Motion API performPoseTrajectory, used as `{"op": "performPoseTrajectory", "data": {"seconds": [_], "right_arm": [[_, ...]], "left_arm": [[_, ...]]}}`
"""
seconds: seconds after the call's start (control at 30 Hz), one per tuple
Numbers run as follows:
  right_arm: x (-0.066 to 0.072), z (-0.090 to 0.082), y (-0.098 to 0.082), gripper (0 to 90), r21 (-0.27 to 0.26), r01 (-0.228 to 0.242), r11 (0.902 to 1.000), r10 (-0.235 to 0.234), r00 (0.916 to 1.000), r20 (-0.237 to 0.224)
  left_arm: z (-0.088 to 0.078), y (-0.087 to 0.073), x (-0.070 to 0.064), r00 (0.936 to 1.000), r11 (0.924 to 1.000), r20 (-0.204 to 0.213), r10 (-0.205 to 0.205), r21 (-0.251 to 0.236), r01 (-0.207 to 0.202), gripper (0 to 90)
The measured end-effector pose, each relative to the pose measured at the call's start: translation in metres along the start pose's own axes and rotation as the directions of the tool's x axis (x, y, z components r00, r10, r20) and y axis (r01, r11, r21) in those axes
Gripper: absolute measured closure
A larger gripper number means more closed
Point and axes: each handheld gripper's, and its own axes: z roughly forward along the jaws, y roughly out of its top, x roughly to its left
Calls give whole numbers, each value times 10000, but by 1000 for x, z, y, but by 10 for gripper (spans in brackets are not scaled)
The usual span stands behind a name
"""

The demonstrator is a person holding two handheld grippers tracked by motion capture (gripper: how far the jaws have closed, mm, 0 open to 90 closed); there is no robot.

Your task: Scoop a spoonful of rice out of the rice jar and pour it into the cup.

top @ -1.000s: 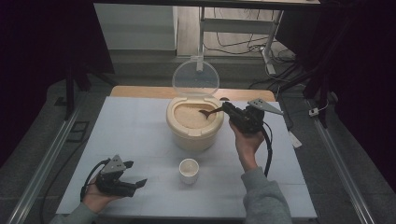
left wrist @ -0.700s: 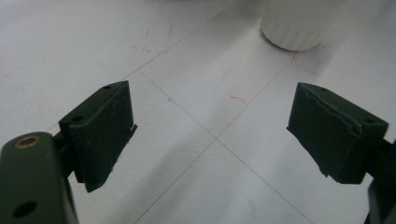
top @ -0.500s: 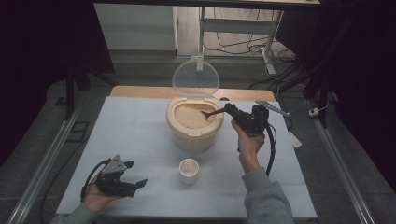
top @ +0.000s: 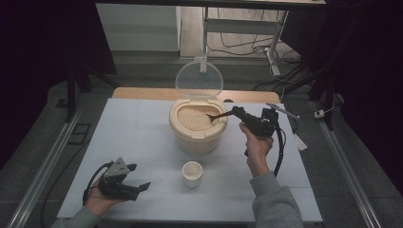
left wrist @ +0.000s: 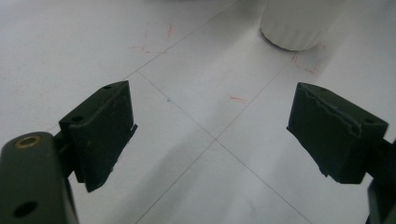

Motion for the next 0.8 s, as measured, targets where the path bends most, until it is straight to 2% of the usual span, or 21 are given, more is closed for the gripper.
{"op": "performPoseTrajectory", "data": {"seconds": [0.17,0.3,0.47,0.7,0.8], "right_arm": [[-2,-1,0,831,62,-282,9996,283,9996,-39],[-5,-1,2,833,-39,-779,9970,779,9970,-23],[-9,-3,4,834,-130,-1428,9897,1427,9897,-96],[-11,-3,4,834,-167,-1827,9830,1825,9831,-118],[-12,-5,4,834,-126,-1821,9832,1819,9832,-184]], "left_arm": [[0,0,-1,10000,10000,-1,33,-8,-33,144],[0,0,-1,10000,10000,-10,30,3,-30,144],[0,0,-1,10000,10000,-14,51,-8,-51,144],[0,0,-1,9999,10000,-34,94,21,-94,145],[1,0,-1,9999,9999,-52,120,44,-120,145]]}}
